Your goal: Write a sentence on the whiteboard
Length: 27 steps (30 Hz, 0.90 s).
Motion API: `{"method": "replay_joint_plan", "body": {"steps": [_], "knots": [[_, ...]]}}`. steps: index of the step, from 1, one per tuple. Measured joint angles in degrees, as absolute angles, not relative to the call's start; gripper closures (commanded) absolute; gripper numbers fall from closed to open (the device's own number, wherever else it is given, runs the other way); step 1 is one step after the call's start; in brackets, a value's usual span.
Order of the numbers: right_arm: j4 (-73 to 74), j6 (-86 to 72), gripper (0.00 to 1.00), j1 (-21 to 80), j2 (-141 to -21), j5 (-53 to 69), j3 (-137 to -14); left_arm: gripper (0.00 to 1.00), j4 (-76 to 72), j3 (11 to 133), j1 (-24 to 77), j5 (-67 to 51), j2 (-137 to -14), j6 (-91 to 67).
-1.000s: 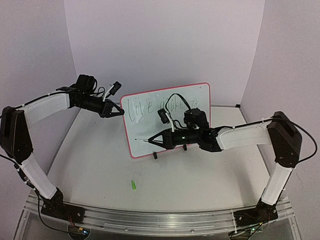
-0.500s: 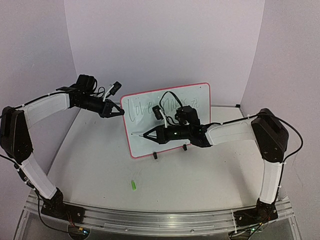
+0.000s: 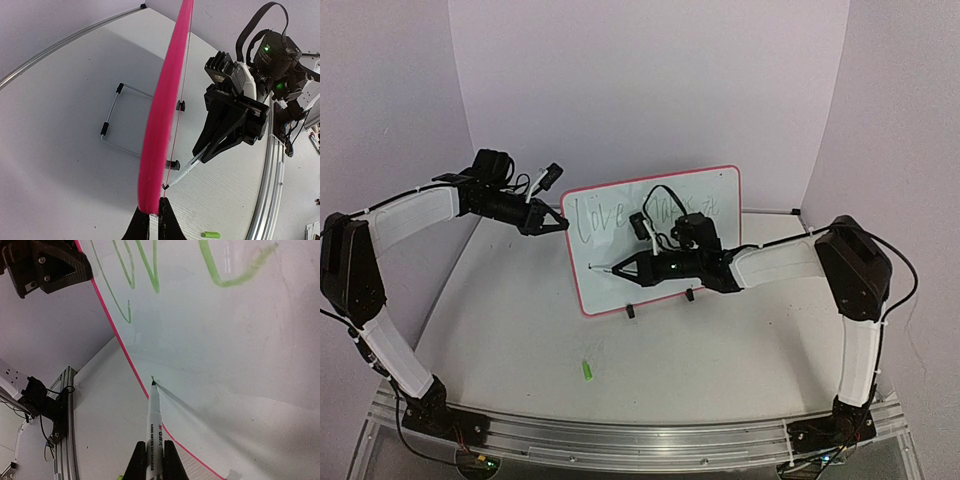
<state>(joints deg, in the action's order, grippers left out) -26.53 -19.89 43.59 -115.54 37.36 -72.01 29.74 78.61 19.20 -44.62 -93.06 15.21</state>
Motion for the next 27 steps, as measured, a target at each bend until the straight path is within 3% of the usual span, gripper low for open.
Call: {"method": "replay_joint_plan", "body": {"steps": [27], "knots": [[-26.45, -18.93, 1.0, 43.64, -117.79, 40.29, -67.97, 1.0, 29.76, 78.61, 19.25, -44.64, -93.03, 15.22]]}}
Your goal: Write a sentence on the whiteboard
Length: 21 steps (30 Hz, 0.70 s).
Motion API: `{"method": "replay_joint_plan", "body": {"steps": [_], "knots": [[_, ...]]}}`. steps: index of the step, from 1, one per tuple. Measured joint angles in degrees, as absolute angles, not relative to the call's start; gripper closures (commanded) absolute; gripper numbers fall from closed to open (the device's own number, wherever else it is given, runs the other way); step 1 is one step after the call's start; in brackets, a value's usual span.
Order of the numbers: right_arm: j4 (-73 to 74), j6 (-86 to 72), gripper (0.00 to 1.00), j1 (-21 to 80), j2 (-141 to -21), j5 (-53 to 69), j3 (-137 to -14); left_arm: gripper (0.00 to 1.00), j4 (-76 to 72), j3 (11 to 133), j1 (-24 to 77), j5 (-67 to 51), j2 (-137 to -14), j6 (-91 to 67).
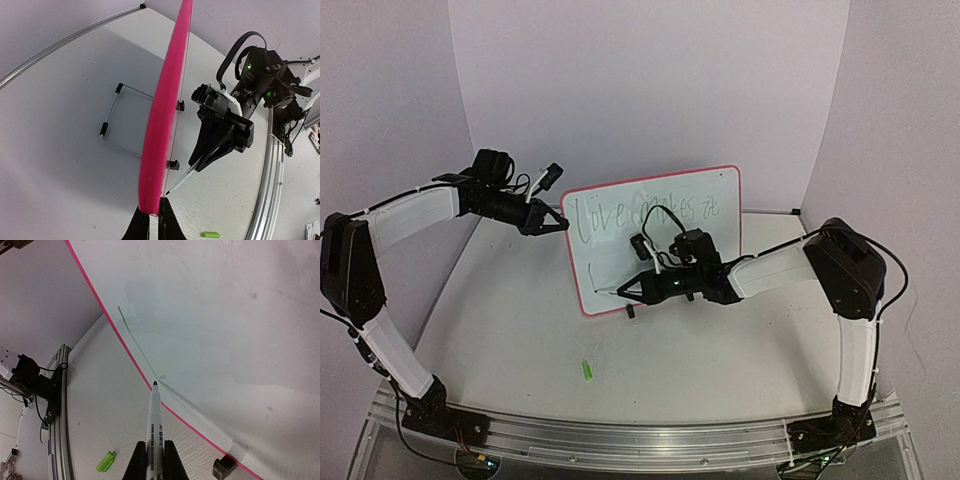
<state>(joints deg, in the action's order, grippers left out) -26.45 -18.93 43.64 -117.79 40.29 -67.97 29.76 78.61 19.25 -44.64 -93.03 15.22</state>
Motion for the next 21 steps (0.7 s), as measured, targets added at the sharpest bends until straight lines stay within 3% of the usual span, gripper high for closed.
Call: {"method": "replay_joint_plan", "body": {"steps": [21], "knots": [[-27.1, -18.92, 1.0, 43.81, -115.45, 37.51, -68.64, 1.0, 29.78, 78.61, 19.35, -44.64, -92.99, 15.22]]}}
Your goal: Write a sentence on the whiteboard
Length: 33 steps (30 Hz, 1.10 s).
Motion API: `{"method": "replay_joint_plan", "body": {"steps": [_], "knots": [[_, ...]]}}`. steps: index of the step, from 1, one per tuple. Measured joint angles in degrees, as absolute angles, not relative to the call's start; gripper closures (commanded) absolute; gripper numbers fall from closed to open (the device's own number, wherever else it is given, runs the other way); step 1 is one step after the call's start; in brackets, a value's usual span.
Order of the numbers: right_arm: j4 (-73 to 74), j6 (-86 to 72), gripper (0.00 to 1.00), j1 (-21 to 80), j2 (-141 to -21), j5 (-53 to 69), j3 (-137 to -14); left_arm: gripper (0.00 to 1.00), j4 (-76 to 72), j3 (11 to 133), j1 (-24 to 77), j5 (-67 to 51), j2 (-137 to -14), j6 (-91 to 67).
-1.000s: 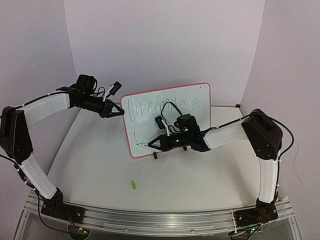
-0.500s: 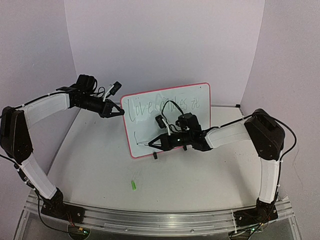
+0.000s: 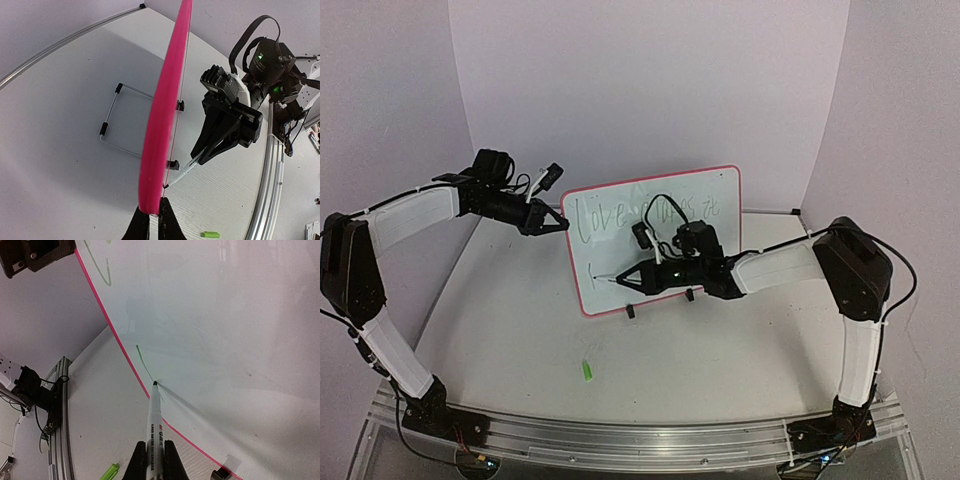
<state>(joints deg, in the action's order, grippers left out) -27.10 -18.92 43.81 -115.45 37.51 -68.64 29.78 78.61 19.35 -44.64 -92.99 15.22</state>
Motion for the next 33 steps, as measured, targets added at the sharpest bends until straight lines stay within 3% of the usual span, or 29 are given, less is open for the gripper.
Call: {"method": "replay_joint_plan", "body": {"steps": [33], "knots": [[-29.52, -19.41, 1.0, 44.05, -113.09, 32.5, -63.32, 1.0, 29.78, 78.61, 19.35, -44.6, -92.99, 15.22]]}}
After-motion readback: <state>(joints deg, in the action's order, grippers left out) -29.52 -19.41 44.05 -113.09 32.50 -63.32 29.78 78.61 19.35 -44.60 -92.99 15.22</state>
